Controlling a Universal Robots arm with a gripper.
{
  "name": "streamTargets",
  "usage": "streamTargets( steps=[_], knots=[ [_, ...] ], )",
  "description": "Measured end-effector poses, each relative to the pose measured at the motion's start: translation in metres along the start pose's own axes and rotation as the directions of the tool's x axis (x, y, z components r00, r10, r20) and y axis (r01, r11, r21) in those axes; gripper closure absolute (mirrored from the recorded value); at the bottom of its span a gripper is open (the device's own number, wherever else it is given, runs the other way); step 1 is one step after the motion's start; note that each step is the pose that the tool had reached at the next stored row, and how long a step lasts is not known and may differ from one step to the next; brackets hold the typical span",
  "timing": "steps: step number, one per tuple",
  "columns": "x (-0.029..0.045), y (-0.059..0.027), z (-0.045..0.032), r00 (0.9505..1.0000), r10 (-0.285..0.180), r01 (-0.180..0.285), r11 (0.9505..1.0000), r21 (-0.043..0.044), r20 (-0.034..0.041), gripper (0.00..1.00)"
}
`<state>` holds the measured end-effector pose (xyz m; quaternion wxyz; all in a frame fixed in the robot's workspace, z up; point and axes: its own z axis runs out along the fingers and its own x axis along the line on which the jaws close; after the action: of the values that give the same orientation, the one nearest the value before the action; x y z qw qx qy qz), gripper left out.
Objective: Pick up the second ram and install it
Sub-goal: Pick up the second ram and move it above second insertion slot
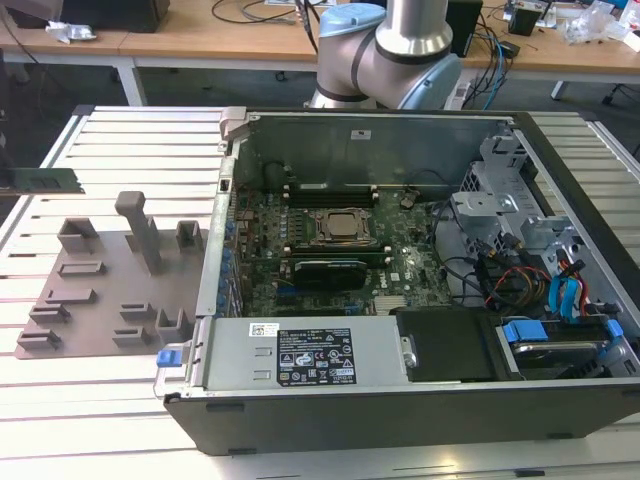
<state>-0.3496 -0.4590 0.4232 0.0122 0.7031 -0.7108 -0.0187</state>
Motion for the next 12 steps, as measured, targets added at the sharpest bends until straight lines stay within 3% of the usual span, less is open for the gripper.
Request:
streamTargets(
  steps=[3, 5, 6, 12],
  knots=[
    [-0.0002, -0.0218, -0.0009, 1.0000, 0.000, 0.000, 1.0000, 0.0001, -0.0001, 0.87],
    [-0.0003, -0.0295, -0.0013, 1.0000, 0.000, 0.000, 1.0000, 0.0001, -0.0002, 0.87],
    [-0.0004, -0.0376, -0.0016, 1.0000, 0.000, 0.000, 1.0000, 0.0001, -0.0002, 0.87],
    [-0.0006, -0.0630, -0.0027, 1.0000, 0.000, 0.000, 1.0000, 0.0000, -0.0002, 0.87]
  ],
)
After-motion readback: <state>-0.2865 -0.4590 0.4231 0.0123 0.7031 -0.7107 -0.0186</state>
